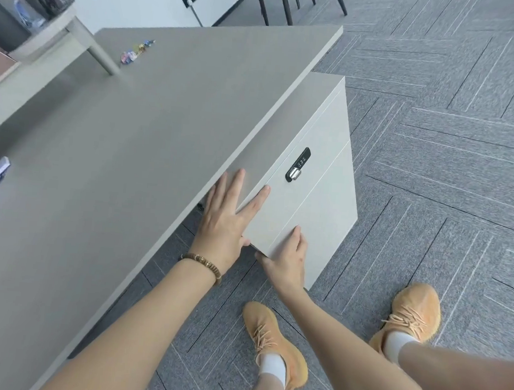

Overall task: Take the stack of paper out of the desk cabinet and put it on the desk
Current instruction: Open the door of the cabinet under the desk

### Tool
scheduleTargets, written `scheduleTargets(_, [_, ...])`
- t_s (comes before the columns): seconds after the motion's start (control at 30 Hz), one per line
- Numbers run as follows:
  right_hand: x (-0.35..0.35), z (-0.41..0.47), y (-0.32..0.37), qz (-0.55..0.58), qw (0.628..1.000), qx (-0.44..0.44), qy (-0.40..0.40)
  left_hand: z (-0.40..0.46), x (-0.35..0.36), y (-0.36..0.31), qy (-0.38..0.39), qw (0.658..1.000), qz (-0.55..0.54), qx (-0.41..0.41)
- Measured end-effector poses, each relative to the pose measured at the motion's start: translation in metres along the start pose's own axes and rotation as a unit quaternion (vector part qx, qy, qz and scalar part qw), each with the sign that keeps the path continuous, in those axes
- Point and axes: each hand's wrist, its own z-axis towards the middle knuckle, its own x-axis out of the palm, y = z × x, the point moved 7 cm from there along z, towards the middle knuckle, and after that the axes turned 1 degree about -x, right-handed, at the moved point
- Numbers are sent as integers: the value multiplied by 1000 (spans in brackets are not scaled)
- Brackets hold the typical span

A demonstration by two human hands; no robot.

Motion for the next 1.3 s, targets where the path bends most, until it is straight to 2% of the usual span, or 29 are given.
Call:
scheduleTargets(0.17, [-12,4,-2,-16,999,-24,-20,-1,-2,-1,-5,1000,8,3])
scheduleTargets(0.37, [-34,-2,-5,-99,992,-77,-2,-2,-4,-3,8,1000,16,-10])
scheduleTargets(0.67, [-110,-34,-18,-150,975,-163,31,-5,-15,-16,26,997,41,-63])
scheduleTargets(0.83, [-158,-41,-31,-160,974,-144,64,-6,-16,-18,44,994,57,-79])
scheduleTargets(1.07, [-221,-42,-44,-164,979,-113,41,-8,-22,-25,60,991,70,-102])
scheduleTargets(1.2, [-270,-33,-44,-159,983,-85,-20,-8,-24,-28,75,988,73,-112])
scheduleTargets(1.3, [-309,-24,-42,-206,975,-62,-63,-7,-24,-30,75,987,68,-128])
